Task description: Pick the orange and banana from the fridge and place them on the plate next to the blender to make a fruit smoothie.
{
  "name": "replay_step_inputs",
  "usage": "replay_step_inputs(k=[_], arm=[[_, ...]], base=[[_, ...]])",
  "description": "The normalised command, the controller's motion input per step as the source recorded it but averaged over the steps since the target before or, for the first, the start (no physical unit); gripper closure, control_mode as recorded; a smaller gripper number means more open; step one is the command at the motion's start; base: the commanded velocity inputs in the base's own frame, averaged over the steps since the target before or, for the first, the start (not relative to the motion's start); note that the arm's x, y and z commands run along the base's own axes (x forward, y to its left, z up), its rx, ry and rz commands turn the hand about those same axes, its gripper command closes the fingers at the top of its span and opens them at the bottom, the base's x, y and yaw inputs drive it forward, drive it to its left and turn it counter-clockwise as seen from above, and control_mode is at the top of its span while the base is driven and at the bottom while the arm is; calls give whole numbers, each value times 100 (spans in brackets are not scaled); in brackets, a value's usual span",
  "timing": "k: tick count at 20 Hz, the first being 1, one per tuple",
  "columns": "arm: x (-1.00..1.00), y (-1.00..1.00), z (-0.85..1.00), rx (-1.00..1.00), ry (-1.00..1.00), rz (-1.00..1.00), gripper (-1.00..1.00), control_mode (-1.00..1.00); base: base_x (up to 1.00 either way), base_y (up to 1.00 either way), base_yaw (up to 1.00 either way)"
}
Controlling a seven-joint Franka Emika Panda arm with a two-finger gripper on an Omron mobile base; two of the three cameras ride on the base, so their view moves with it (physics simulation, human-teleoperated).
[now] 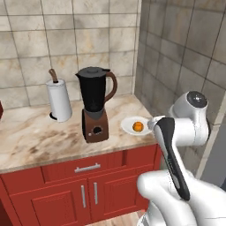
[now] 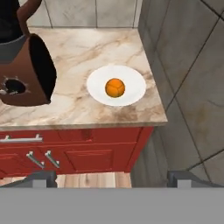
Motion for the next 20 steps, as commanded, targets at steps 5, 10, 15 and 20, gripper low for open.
replay_step_inputs(k=[5,10,15,20], arm=[[0,0,0,0,0,0,-100,100],[0,0,0,0,0,0,-100,100],[0,0,0,0,0,0,-100,100],[0,0,0,0,0,0,-100,100]], base=[[-100,0,17],[-100,20,26],[-100,71,28],[-74,100,28]])
